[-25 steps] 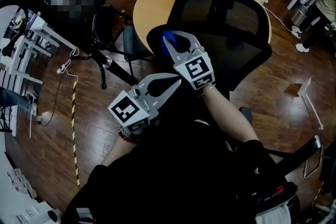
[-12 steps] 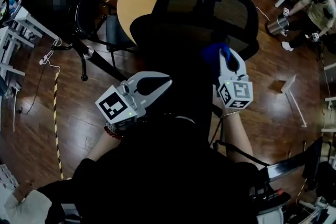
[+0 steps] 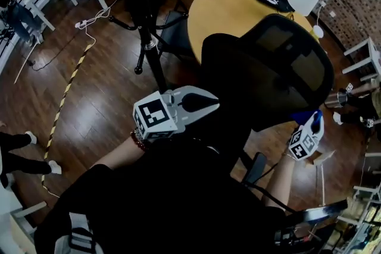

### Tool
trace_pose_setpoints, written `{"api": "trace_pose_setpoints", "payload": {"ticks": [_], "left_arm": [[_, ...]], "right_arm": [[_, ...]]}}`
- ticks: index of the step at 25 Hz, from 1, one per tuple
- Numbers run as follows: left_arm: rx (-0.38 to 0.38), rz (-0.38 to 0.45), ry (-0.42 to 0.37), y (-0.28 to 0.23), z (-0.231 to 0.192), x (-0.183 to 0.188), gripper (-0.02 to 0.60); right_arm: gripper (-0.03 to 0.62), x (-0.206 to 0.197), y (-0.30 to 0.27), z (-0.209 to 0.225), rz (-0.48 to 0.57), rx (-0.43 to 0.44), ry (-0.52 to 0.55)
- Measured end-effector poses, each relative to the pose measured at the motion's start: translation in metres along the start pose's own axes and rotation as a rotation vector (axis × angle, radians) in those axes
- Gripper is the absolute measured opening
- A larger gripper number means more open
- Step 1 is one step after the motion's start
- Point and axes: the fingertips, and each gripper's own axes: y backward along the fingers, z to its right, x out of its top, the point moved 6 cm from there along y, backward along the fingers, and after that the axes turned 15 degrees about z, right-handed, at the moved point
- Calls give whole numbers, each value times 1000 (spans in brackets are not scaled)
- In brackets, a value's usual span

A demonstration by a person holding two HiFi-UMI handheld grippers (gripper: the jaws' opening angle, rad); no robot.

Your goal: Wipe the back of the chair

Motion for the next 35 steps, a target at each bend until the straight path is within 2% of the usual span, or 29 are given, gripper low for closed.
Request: {"api": "trace_pose_setpoints", "payload": {"ticks": [7, 12, 17, 23, 25, 29, 32, 35], "left_arm": [[185, 32, -13, 53, -7, 8, 6], [235, 28, 46, 66, -6, -7, 6], [244, 31, 81, 71, -2, -16, 6], [308, 48, 93, 80, -10, -21, 6], [313, 45, 85, 78, -11, -20, 6], [325, 31, 47, 75, -4, -18, 6], [354, 34, 34, 77, -4, -16, 6], [376, 51, 30, 78, -4, -14, 6]], "right_arm": [[34, 6, 4, -28, 88, -48, -37], [34, 19, -9, -81, 114, 109, 12], [34, 21, -11, -94, 117, 2, -90], [34, 24, -7, -107, 129, 5, -146], [34, 27, -7, -118, 139, 66, -123], [34, 29, -10, -161, 163, 281, -51], [34, 39, -17, -201, 169, 347, -54], [34, 52, -19, -240, 172, 398, -108]]}}
